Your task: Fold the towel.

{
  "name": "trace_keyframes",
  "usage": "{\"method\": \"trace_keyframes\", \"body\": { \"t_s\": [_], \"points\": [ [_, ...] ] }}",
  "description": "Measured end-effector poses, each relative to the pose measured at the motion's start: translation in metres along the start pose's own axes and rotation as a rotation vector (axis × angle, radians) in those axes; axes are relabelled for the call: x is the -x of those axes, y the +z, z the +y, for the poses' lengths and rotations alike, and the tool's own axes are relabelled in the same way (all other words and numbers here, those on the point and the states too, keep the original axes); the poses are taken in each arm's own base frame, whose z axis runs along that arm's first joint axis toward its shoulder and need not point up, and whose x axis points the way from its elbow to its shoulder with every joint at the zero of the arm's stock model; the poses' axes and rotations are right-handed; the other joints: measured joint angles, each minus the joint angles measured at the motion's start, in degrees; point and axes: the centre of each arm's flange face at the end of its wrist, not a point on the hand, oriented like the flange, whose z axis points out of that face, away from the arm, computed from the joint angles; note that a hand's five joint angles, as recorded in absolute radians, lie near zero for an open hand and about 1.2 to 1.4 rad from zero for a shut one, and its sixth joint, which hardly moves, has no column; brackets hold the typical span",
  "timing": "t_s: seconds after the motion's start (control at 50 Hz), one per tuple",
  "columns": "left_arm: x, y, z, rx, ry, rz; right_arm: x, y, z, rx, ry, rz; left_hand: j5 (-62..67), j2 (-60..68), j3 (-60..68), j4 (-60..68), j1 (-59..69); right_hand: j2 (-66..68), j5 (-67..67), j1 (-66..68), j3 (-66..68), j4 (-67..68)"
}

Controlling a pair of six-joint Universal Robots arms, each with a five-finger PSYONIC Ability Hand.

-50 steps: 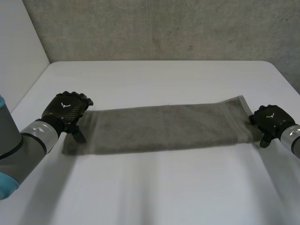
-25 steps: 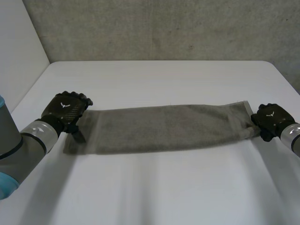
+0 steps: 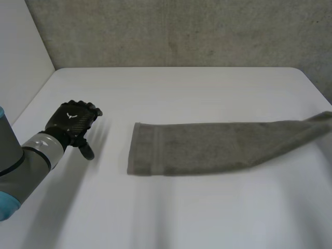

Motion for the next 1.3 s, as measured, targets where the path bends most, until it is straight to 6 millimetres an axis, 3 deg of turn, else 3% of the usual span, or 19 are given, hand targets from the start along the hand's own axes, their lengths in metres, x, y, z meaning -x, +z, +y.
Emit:
{"method": "trace_keyframes", "body": {
  "t_s": [0.1, 0.18, 0.26, 0.28, 0.4, 0.52, 0.68, 0.78, 0.88, 1.04, 1.16, 1.3],
  "points": [
    [0.001, 0.0, -0.001, -0.002, 0.001, -0.007, 0.006, -0.004, -0.049, -0.127, -0.031, -0.003, 0.0, 0.0, 0.0, 0.0, 0.0, 0.0, 0.0, 0.06, 0.0, 0.0],
    [0.001, 0.0, -0.002, -0.003, 0.001, -0.01, 0.028, -0.012, -0.095, -0.247, -0.049, -0.048, 0.0, 0.0, 0.0, 0.0, 0.0, 0.0, 0.0, 0.2, -0.01, 0.0],
    [0.002, -0.001, -0.002, -0.005, 0.002, -0.012, 0.063, -0.027, -0.149, -0.392, -0.069, -0.117, 0.0, 0.0, 0.0, 0.0, 0.0, 0.0, 0.0, 0.26, 0.0, 0.0],
    [0.002, -0.001, -0.002, -0.005, 0.002, -0.013, 0.067, -0.029, -0.155, -0.408, -0.07, -0.125, 0.0, 0.0, 0.0, 0.0, 0.0, 0.0, 0.0, 0.26, -0.01, 0.0],
    [0.003, -0.001, -0.004, -0.01, 0.003, -0.019, 0.135, -0.051, -0.215, -0.581, -0.065, -0.258, 0.0, 0.0, 0.0, 0.0, 0.0, 0.0, 0.01, 0.29, 0.0, 0.0],
    [0.004, -0.002, -0.006, -0.015, 0.005, -0.024, 0.203, -0.075, -0.247, -0.675, -0.061, -0.394, 0.0, 0.0, 0.0, 0.0, 0.0, 0.0, 0.02, 0.31, -0.01, 0.0],
    [0.006, -0.002, -0.007, -0.017, 0.004, -0.03, 0.285, -0.106, -0.258, -0.721, -0.086, -0.545, 0.0, 0.0, 0.0, 0.0, 0.0, 0.0, 0.02, 0.31, 0.0, 0.0],
    [0.006, -0.002, -0.006, -0.017, 0.004, -0.03, 0.319, -0.12, -0.255, -0.722, -0.101, -0.606, 0.0, 0.0, 0.0, 0.0, 0.0, 0.0, 0.02, 0.33, 0.0, 0.0],
    [0.006, -0.002, -0.006, -0.016, 0.004, -0.03, 0.33, -0.129, -0.257, -0.729, -0.102, -0.624, 0.0, 0.0, 0.0, 0.0, 0.0, 0.0, 0.02, 0.33, -0.01, 0.0],
    [0.006, -0.002, -0.006, -0.015, 0.004, -0.03, 0.323, -0.135, -0.266, -0.741, -0.071, -0.619, 0.0, 0.0, 0.0, 0.0, 0.0, 0.0, 0.02, 0.46, 0.0, 0.0],
    [0.006, -0.002, -0.006, -0.015, 0.004, -0.03, 0.327, -0.135, -0.26, -0.723, -0.07, -0.636, 0.0, 0.0, 0.0, 0.0, 0.0, -1.95, -2.04, -0.5, -0.01, 0.0],
    [0.005, -0.002, -0.006, -0.016, 0.004, -0.028, 0.332, -0.134, -0.253, -0.692, -0.067, -0.646, 0.0, 0.0, 0.0, 0.0, 0.0, -37.9, -39.57, -36.59, 0.0, 0.0]
  ]
}}
